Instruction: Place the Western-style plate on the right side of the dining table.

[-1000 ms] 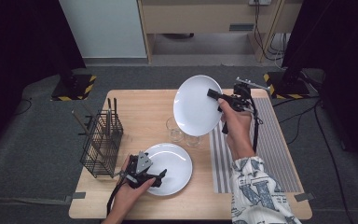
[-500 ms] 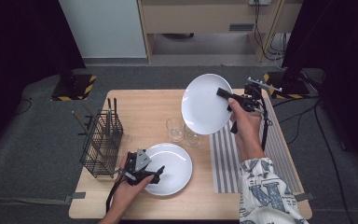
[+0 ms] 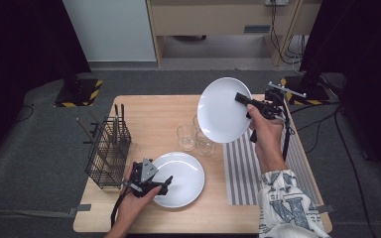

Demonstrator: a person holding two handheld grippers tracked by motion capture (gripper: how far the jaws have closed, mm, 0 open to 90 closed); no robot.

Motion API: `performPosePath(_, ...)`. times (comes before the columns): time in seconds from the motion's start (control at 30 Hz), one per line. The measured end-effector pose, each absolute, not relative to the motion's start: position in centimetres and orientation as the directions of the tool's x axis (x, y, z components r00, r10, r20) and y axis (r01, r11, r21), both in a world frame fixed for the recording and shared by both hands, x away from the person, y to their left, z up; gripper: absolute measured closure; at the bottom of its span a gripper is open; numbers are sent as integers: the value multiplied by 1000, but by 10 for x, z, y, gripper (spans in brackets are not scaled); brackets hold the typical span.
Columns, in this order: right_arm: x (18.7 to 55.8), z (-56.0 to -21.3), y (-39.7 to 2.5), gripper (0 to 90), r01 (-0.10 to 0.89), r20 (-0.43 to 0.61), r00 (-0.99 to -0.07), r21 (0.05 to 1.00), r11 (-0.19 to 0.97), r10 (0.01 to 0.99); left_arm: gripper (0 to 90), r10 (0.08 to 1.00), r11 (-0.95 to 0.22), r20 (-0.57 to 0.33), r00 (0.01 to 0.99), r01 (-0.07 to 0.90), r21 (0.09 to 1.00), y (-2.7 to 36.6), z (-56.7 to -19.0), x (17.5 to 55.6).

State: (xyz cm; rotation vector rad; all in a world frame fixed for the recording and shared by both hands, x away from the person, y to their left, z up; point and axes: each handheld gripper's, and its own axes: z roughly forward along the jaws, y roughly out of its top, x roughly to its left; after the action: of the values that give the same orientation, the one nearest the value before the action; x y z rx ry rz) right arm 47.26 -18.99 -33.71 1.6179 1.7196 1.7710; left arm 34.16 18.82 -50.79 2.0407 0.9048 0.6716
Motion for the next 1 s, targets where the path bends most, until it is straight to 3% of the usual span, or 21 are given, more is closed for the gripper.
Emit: performPosePath(1.0, 474, -337, -245, 833, 481, 513, -284, 807, -342, 810, 38, 776, -448, 147, 613, 372, 813, 187, -510, 342)
